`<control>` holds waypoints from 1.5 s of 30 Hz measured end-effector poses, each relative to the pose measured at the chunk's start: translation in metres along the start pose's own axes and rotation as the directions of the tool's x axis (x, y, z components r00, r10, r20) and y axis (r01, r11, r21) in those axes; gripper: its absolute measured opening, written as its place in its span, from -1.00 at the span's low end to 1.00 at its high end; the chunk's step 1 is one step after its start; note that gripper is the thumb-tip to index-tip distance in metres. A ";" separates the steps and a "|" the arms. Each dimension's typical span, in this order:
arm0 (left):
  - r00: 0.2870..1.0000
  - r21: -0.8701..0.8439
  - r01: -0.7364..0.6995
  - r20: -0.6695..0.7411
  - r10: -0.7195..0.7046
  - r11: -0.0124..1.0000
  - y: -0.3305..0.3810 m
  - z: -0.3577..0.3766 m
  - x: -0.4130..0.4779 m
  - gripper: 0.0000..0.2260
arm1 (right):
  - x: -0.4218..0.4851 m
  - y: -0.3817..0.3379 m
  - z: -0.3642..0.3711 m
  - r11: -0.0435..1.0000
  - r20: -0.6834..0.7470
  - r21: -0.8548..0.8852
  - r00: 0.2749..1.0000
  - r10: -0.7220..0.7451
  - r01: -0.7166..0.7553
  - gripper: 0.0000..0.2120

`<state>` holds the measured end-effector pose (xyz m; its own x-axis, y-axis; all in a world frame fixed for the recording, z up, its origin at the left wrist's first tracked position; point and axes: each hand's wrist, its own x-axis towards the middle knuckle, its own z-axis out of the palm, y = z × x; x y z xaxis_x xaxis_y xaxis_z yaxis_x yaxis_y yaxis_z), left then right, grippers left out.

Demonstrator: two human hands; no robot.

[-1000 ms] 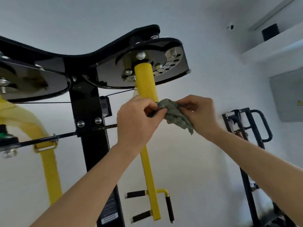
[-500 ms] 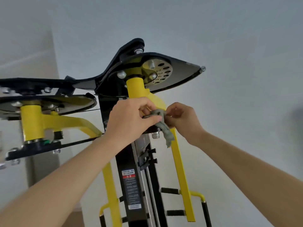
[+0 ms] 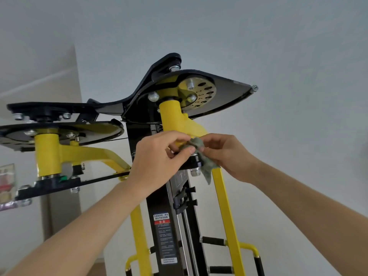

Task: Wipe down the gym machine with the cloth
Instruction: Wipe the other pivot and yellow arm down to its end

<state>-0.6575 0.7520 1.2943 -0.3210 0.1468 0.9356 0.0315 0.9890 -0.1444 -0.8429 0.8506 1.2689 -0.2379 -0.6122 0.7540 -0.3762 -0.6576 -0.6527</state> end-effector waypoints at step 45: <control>0.909 0.509 0.417 -0.261 -0.326 0.753 0.090 -0.017 0.069 -0.43 | 0.052 -0.066 -0.023 0.596 -0.058 0.759 0.884 0.464 -0.263 -0.64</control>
<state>-0.6605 0.8508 1.3512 -0.0551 -0.1850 0.9812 -0.5915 0.7978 0.1172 -0.8514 0.8725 1.3525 -0.4370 -0.8209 0.3677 0.5183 -0.5639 -0.6429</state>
